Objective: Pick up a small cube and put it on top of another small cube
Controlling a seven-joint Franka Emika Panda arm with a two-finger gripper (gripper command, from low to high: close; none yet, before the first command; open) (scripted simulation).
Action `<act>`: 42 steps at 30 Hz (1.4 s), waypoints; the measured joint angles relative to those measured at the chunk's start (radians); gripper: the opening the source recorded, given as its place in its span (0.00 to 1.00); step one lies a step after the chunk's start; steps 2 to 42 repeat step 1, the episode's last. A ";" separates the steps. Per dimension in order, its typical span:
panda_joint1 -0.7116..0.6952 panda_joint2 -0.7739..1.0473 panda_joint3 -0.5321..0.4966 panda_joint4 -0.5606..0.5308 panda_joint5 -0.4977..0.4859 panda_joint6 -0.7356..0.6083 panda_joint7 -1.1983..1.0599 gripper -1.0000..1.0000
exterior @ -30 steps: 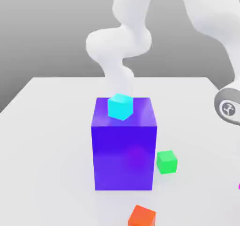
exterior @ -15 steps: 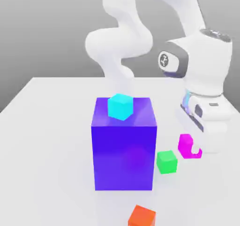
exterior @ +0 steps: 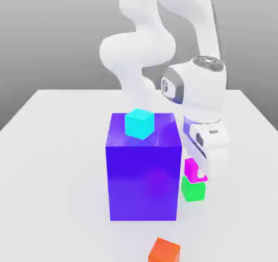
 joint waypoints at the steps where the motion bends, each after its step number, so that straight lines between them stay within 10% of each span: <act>1: -0.003 0.000 0.000 0.000 0.000 0.000 0.000 1.00; 42: -0.003 0.000 0.000 0.000 0.000 0.000 0.000 1.00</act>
